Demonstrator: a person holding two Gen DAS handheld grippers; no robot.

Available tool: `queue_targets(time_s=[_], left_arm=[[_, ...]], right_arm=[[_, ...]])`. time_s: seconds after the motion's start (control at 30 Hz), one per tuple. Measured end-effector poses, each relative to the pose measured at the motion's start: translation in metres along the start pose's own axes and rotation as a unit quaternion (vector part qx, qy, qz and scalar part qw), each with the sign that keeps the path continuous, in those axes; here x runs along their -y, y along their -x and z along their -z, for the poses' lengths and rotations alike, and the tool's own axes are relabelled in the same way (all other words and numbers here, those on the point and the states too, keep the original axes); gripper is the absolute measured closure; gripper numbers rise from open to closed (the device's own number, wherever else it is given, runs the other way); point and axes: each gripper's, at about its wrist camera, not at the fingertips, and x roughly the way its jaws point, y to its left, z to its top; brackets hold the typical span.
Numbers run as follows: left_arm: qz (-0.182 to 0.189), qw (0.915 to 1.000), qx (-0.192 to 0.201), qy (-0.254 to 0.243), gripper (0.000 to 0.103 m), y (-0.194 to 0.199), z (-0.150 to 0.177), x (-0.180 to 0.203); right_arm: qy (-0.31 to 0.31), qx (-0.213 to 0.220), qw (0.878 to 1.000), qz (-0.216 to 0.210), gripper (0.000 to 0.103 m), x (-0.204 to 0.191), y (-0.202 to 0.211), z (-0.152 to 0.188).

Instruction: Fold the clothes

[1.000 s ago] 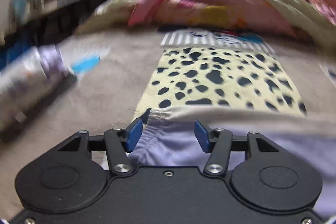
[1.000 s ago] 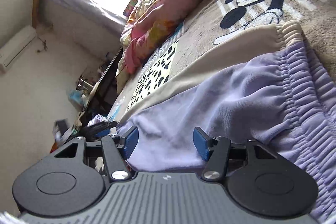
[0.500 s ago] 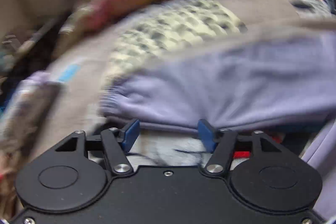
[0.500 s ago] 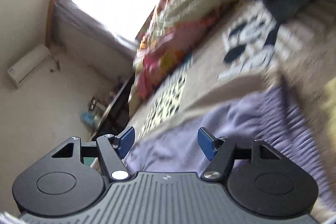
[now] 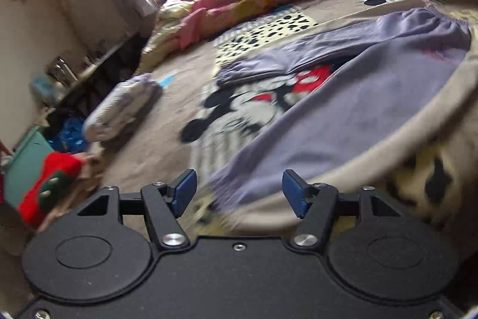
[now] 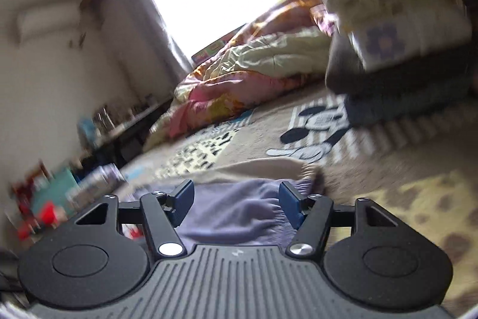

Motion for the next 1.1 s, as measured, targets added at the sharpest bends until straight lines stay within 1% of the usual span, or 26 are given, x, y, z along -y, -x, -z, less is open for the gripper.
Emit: queue_targets(time_s=[0.07,0.1,0.17,0.2,0.23,0.27,0.33,0.37,0.43,0.53,0.67,0.77,0.83,0.9,0.97,1.03,1.1], left_arm=[[-0.013,0.9999,0.009,0.004,0.040,0.012,0.011,-0.012],[-0.018,0.9997,0.014,0.005,0.040,0.018,0.016,-0.017],[-0.027,0.9993,0.026,-0.003,0.040,0.027,0.025,-0.023],[-0.030,0.9989,0.033,-0.011,0.040,0.030,0.029,-0.025],[-0.033,0.9985,0.038,-0.020,0.040,0.034,0.033,-0.026],[-0.038,0.9980,0.039,-0.033,0.040,0.036,0.036,-0.025],[-0.046,0.9961,0.048,-0.059,0.040,0.037,0.042,-0.024],[-0.043,0.9954,0.052,-0.068,0.040,0.036,0.046,-0.024],[-0.039,0.9943,0.055,-0.082,0.040,0.031,0.053,-0.024],[-0.037,0.9911,0.056,-0.115,0.040,0.023,0.066,-0.016],[-0.026,0.9831,0.059,-0.171,0.040,0.014,0.085,0.000],[-0.020,0.9741,0.057,-0.218,0.041,0.006,0.095,0.009],[-0.014,0.9698,0.059,-0.236,0.042,0.002,0.098,0.011],[-0.005,0.9671,0.067,-0.245,0.043,-0.001,0.098,0.012],[0.000,0.9631,0.075,-0.259,0.046,-0.004,0.097,0.015],[0.003,0.9563,0.081,-0.281,0.048,-0.012,0.096,0.020],[0.003,0.9489,0.089,-0.303,0.054,-0.020,0.096,0.025]], right_arm=[[0.058,0.009,0.998,0.022,0.042,-0.013,0.018,0.002],[0.096,0.017,0.995,0.035,0.042,-0.022,0.027,0.005],[0.187,0.038,0.980,0.060,0.042,-0.042,0.045,0.015],[0.234,0.047,0.968,0.076,0.042,-0.053,0.053,0.021],[0.287,0.046,0.952,0.098,0.042,-0.064,0.058,0.032],[0.327,0.037,0.938,0.112,0.042,-0.074,0.061,0.041],[0.381,0.014,0.918,0.110,0.044,-0.086,0.065,0.057],[0.410,0.004,0.906,0.108,0.044,-0.092,0.067,0.063],[0.470,-0.020,0.876,0.106,0.044,-0.102,0.068,0.074],[0.554,-0.057,0.825,0.095,0.044,-0.112,0.068,0.086],[0.620,-0.102,0.772,0.092,0.044,-0.112,0.066,0.087],[0.654,-0.136,0.739,0.086,0.044,-0.108,0.058,0.090],[0.667,-0.153,0.725,0.082,0.044,-0.106,0.051,0.092],[0.673,-0.170,0.716,0.075,0.045,-0.103,0.045,0.093],[0.670,-0.182,0.717,0.064,0.046,-0.101,0.041,0.093],[0.672,-0.190,0.714,0.061,0.046,-0.099,0.039,0.096],[0.674,-0.195,0.710,0.060,0.047,-0.095,0.038,0.099]])
